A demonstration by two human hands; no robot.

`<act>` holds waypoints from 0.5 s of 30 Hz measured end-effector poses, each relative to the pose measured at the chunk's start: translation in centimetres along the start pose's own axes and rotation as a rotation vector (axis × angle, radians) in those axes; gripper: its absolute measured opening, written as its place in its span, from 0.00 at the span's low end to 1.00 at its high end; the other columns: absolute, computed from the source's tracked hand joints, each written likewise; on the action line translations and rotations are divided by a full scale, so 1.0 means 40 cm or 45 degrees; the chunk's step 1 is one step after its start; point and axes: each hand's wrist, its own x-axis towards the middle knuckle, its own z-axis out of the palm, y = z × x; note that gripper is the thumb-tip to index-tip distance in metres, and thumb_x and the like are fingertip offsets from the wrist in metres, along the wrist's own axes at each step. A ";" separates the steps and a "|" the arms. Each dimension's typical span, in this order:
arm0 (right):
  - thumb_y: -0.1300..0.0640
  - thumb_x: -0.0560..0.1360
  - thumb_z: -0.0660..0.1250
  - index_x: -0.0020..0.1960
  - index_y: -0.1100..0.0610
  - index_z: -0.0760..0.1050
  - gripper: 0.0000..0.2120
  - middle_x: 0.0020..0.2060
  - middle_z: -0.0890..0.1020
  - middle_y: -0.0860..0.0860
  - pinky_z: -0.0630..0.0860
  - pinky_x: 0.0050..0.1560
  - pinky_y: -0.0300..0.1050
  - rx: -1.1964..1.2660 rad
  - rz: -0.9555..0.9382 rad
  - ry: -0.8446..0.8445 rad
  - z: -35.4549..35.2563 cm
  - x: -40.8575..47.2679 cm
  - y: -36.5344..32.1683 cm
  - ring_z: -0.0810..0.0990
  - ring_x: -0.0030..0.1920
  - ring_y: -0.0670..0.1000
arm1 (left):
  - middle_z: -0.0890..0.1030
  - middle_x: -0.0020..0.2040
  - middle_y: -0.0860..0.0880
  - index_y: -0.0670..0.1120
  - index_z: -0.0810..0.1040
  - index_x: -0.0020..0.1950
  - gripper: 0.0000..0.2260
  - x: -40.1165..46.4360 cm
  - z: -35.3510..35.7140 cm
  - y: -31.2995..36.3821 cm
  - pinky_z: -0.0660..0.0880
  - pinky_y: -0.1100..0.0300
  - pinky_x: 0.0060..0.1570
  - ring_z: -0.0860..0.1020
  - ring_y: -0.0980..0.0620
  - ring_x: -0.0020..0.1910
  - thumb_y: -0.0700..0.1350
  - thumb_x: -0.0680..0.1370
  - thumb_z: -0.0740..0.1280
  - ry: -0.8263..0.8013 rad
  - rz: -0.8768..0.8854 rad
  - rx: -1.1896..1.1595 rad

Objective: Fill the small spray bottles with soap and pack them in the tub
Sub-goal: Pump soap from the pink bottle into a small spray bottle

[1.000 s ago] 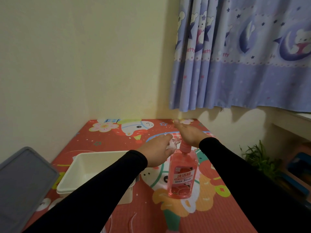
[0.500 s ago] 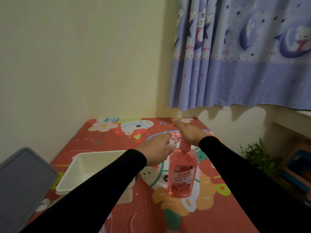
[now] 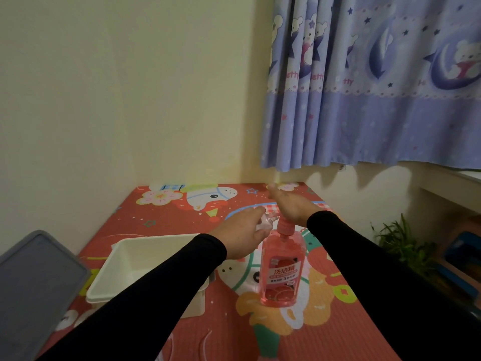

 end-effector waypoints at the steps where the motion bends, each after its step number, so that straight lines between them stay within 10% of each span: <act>1: 0.35 0.79 0.39 0.75 0.55 0.64 0.35 0.74 0.66 0.56 0.56 0.75 0.53 0.005 0.000 -0.001 -0.003 -0.005 -0.005 0.63 0.74 0.56 | 0.74 0.60 0.47 0.46 0.67 0.68 0.17 0.000 -0.006 0.001 0.72 0.52 0.57 0.74 0.47 0.56 0.52 0.82 0.59 -0.010 0.000 0.017; 15: 0.33 0.78 0.40 0.75 0.55 0.64 0.37 0.74 0.66 0.54 0.55 0.75 0.53 0.097 0.014 -0.017 -0.001 -0.005 0.005 0.63 0.74 0.54 | 0.73 0.62 0.47 0.45 0.66 0.70 0.19 -0.002 -0.009 0.006 0.71 0.53 0.58 0.73 0.46 0.59 0.52 0.82 0.58 0.000 0.019 0.079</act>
